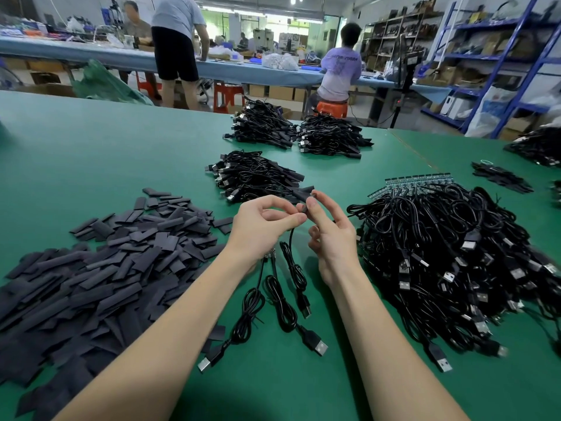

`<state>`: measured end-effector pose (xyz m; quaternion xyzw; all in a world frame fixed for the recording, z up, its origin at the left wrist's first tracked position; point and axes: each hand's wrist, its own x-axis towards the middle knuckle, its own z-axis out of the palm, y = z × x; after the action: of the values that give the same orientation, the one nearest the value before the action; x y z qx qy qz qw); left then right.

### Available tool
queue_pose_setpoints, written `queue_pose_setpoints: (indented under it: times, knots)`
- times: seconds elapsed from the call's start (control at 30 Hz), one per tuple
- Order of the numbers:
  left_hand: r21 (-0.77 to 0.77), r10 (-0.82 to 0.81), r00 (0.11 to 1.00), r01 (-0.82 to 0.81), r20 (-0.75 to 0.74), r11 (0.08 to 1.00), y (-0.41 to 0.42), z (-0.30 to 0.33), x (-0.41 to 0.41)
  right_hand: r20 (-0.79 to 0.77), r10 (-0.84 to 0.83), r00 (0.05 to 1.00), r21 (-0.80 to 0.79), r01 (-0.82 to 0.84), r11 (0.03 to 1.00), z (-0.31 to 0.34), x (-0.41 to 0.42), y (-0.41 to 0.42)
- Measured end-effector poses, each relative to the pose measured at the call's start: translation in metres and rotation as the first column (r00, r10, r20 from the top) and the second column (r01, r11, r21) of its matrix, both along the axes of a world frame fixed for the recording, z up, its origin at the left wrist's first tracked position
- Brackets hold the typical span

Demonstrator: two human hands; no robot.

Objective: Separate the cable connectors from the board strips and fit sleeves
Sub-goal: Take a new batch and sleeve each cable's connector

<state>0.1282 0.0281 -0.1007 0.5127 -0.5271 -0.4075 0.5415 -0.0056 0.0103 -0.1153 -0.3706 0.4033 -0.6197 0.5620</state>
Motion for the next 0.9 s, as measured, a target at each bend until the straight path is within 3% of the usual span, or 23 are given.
queue_pose_setpoints:
  times: [0.57,0.7,0.9]
  knots:
    - [-0.080,-0.012,0.999,0.008,-0.050,0.997,0.001,-0.001,0.001,-0.012,0.008,1.000,-0.016,-0.008,1.000,-0.001,0.004,0.004]
    - [-0.110,0.008,0.998,-0.001,0.060,0.994,0.002,0.001,-0.001,0.105,0.064,0.992,0.003,-0.065,0.998,0.000,-0.001,0.002]
    - [-0.179,0.022,0.990,0.004,0.142,0.984,0.005,0.003,0.001,0.064,0.195,0.979,0.036,-0.197,0.980,0.002,-0.013,-0.003]
